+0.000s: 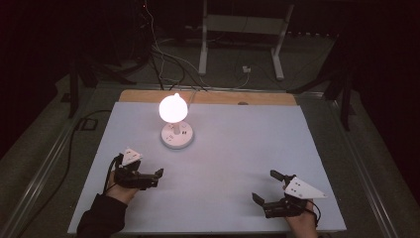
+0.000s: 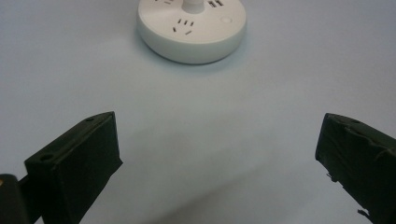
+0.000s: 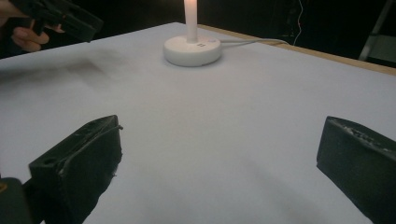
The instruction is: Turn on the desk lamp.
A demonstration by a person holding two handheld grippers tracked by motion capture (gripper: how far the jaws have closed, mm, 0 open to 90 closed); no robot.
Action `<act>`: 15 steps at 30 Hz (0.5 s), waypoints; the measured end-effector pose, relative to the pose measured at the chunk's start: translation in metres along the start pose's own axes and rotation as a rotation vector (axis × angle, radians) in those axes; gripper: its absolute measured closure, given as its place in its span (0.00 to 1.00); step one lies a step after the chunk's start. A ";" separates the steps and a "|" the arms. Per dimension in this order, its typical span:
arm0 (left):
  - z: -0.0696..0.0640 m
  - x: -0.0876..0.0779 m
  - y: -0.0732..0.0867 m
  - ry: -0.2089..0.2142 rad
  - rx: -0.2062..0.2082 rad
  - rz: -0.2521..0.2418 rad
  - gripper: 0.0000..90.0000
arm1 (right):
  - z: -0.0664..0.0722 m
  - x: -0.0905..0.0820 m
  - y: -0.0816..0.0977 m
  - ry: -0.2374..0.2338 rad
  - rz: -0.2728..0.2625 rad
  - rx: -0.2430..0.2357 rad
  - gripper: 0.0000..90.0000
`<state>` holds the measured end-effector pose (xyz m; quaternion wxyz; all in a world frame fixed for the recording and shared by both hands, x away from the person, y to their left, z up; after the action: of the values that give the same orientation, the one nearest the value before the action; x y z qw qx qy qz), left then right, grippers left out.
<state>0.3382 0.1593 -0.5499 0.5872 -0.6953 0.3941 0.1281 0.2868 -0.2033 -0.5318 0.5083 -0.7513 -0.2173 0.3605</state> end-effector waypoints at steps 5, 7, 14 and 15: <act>0.008 -0.009 0.013 -0.017 0.006 0.010 0.01 | 0.000 0.000 0.000 0.003 0.001 -0.001 0.00; 0.011 -0.012 0.019 -0.019 0.007 0.013 0.01 | 0.000 0.000 0.000 0.003 0.003 -0.001 0.00; 0.017 -0.021 0.037 -0.020 0.004 0.023 0.01 | 0.000 0.000 0.001 0.003 0.006 -0.002 0.00; 0.018 -0.022 0.039 -0.019 0.009 0.022 0.01 | 0.000 0.000 0.001 0.003 0.007 -0.001 0.00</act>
<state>0.3017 0.1843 -0.5692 0.5927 -0.6869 0.3967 0.1396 0.2871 -0.2035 -0.5331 0.5069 -0.7528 -0.2143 0.3611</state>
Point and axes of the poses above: each handheld gripper's, and its own axes: x roughly forward along the jaws, y roughly out of its underside, z roughly to its left, the point moved 10 cm from there along x, roughly forward along the jaws, and after that the axes turned 15 degrees about -x, right-handed, at the moved point
